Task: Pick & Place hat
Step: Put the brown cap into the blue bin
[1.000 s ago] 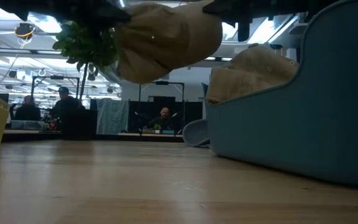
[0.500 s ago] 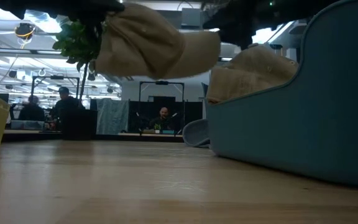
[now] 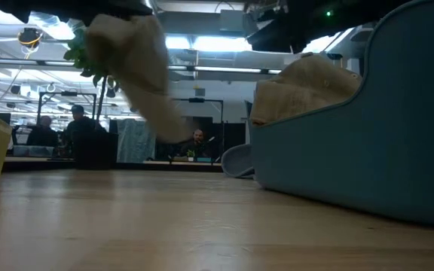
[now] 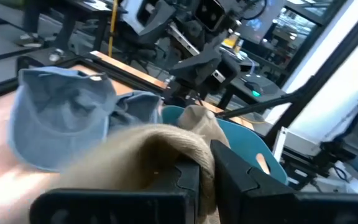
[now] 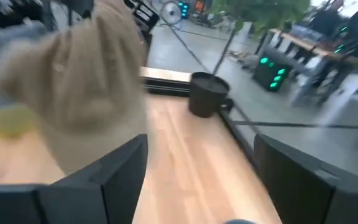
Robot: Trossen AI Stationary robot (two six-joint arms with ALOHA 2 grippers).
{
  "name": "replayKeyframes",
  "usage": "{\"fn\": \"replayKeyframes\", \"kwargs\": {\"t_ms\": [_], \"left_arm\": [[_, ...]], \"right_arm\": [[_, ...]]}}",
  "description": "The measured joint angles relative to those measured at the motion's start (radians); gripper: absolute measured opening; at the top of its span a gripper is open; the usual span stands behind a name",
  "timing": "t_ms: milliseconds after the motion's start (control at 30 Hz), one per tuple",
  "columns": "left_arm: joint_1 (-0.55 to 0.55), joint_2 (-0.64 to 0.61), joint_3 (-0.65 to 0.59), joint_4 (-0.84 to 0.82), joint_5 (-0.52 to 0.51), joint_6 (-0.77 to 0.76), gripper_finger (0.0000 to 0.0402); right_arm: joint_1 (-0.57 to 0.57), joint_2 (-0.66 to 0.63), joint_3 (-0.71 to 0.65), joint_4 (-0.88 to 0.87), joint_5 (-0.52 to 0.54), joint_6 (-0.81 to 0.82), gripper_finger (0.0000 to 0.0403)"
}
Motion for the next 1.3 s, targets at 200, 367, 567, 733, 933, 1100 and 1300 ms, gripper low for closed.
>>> {"fn": "replayKeyframes", "kwargs": {"t_ms": [200,367,567,733,933,1100,1300], "left_arm": [[0.0,0.0,0.0,0.002,-0.089,-0.006,0.002],[0.001,0.012,0.0,0.05,-0.13,-0.007,0.002],[0.001,0.062,0.0,0.163,-0.119,0.052,0.002],[0.001,0.12,0.0,0.247,-0.072,0.053,0.002],[0.0,0.192,0.0,0.351,0.012,0.053,0.002],[0.0,0.223,0.0,0.391,0.061,0.075,0.002],[-0.007,0.261,0.0,0.456,0.108,0.128,0.002]], "right_arm": [[0.012,0.0,0.0,0.076,-0.037,-0.035,0.0291],[0.032,0.009,0.0,0.148,-0.074,0.017,0.0291],[0.057,0.094,0.02,0.251,-0.145,0.039,0.0291],[0.08,0.207,0.135,0.196,-0.174,0.034,0.0291],[0.093,0.308,0.302,0.022,-0.223,0.008,0.0291],[0.091,0.349,0.375,-0.025,-0.227,0.014,0.0291],[0.092,0.362,0.389,-0.035,-0.256,0.058,0.0291]]}}
